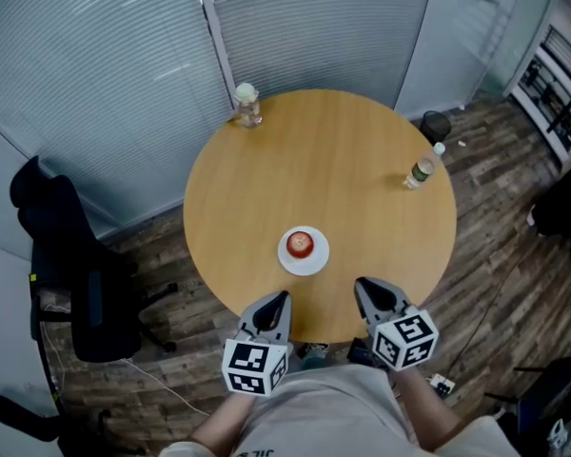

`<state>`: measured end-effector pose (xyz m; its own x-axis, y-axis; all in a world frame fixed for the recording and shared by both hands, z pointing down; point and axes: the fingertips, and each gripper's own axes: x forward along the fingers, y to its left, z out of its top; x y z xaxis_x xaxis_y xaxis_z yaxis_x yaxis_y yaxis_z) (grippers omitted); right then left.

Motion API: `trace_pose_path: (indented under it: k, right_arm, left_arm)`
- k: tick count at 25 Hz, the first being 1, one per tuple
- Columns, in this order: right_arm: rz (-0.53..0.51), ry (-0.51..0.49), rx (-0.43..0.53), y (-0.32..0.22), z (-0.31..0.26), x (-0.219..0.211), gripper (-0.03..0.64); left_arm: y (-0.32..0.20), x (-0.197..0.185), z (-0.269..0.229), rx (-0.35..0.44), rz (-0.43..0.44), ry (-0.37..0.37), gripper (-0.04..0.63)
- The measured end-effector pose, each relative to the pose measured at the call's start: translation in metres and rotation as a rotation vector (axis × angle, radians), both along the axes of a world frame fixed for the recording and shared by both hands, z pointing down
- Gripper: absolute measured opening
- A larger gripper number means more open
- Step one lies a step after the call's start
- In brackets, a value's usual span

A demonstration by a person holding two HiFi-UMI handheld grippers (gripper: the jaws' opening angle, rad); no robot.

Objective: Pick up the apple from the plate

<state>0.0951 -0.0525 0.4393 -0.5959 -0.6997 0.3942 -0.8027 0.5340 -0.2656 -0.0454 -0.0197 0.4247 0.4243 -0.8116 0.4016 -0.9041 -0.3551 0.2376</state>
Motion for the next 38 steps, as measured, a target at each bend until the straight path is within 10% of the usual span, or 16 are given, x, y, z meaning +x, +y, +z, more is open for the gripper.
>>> trace_pose_path:
  k: [38]
  right_arm:
    - [0.120,0.020,-0.135,-0.042,0.051,-0.021,0.037]
  left_arm:
    - [-0.081,-0.010,0.062,-0.071,0.163,-0.133,0.003]
